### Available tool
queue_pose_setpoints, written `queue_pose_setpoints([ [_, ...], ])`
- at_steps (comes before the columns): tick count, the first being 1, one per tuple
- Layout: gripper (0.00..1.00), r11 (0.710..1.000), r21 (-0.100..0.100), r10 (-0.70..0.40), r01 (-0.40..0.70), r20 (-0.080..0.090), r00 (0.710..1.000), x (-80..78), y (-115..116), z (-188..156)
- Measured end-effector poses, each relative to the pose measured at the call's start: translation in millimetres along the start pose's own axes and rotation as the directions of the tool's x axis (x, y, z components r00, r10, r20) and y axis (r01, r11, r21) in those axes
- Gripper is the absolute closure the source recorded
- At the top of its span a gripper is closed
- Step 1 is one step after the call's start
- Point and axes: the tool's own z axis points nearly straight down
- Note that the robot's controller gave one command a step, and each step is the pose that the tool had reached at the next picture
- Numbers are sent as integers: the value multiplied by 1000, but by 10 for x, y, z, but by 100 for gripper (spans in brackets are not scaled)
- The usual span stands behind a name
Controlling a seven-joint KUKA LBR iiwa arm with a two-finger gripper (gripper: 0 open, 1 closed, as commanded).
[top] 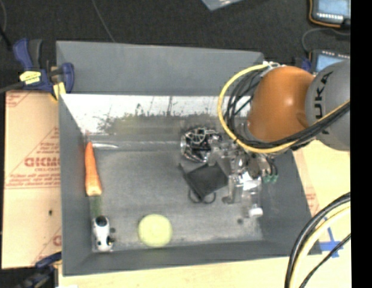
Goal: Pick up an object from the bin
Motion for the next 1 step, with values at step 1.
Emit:
queue_pose_setpoints([
  [1, 0, 999, -2, 52, -52, 2, 999, -190, -75, 69],
])
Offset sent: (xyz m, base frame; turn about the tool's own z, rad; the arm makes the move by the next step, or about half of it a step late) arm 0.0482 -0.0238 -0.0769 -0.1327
